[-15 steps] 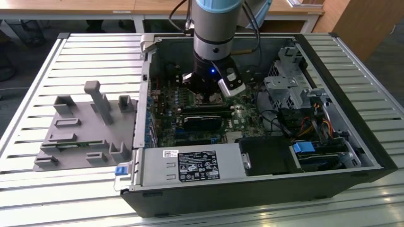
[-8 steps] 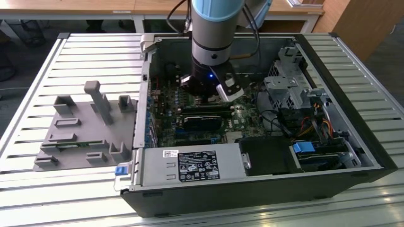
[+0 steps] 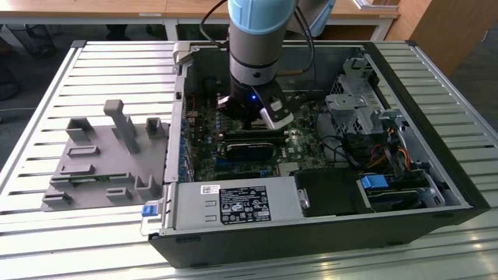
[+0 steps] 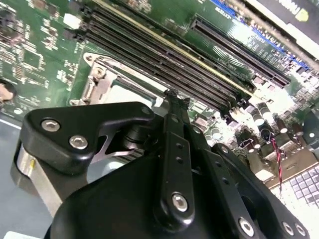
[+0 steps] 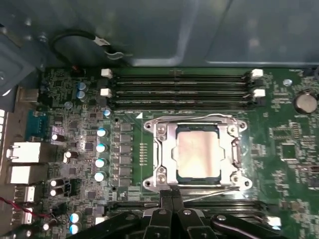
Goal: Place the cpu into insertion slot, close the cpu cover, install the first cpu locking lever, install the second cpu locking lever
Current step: 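Install the second cpu locking lever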
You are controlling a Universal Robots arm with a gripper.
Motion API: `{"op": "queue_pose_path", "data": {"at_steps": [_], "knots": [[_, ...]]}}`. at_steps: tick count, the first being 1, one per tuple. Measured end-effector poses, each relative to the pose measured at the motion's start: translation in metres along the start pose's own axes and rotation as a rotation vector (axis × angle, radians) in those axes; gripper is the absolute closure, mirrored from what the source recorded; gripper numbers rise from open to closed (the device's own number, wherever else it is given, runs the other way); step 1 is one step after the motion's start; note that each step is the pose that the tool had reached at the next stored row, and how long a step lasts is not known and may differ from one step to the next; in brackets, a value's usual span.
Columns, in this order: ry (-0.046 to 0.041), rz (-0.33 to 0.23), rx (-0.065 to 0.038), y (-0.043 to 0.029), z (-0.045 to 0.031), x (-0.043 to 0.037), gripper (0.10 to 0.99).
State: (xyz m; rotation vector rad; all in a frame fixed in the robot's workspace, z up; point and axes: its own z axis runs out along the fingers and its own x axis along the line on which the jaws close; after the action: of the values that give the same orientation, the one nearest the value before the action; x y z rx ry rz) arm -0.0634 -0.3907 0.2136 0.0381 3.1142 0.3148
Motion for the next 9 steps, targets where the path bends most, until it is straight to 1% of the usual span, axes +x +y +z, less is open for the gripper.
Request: {"op": "queue_pose_path", "data": {"at_steps": [3, 5, 6, 8, 9], "knots": [[0.0005, -0.001, -0.005, -0.0011, 0.0051, 0.002, 0.98], [0.001, -0.002, -0.013, -0.0017, 0.0074, 0.0023, 0.98], [0.001, -0.002, -0.021, -0.0022, 0.008, 0.0023, 0.98], [0.0013, -0.001, -0.042, -0.0055, 0.008, 0.0025, 0.98], [0.0014, -0.001, -0.049, -0.0077, 0.0077, 0.0025, 0.98]]}}
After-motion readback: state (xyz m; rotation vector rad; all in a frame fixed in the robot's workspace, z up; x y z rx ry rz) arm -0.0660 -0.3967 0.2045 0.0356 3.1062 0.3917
